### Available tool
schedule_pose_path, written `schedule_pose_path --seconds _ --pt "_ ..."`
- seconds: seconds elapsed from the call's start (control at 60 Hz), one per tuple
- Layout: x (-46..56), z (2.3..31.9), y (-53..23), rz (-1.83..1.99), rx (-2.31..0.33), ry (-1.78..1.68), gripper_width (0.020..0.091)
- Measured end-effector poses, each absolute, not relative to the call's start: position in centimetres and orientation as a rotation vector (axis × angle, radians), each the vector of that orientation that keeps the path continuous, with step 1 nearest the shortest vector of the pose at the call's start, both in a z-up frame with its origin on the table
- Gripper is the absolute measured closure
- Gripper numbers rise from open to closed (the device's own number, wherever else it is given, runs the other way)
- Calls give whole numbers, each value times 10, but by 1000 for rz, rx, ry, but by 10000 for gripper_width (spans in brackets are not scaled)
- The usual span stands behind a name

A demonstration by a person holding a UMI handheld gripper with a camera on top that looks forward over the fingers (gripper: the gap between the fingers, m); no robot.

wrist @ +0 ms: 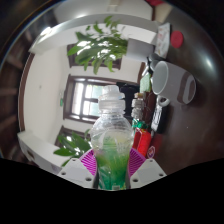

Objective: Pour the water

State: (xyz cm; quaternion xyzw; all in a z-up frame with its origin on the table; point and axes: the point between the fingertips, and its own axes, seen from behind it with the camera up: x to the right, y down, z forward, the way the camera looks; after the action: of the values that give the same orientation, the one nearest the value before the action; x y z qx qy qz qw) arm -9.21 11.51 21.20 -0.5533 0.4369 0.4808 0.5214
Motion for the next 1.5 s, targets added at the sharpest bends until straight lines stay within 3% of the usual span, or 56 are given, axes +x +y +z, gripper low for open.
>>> schedule_pose_path --seconds 0.45,0.717,0.85,1.033,1.183,1.317,1.417,1.433,1.5 --pt "-6 236 150 1636 -733 1596 746" --pt "-11 227 150 1632 -797 1603 747" --pt "-32 229 146 1541 -988 1483 745" --pt "-35 252 141 1049 -1405 968 728" --pt "7 285 137 533 -1550 522 729" --pt "77 272 129 55 -1634 298 727" --pt "132 284 129 -239 -1632 239 730" --pt "147 271 121 -276 -1632 228 730" --pt "176 270 115 -427 -1650 207 729"
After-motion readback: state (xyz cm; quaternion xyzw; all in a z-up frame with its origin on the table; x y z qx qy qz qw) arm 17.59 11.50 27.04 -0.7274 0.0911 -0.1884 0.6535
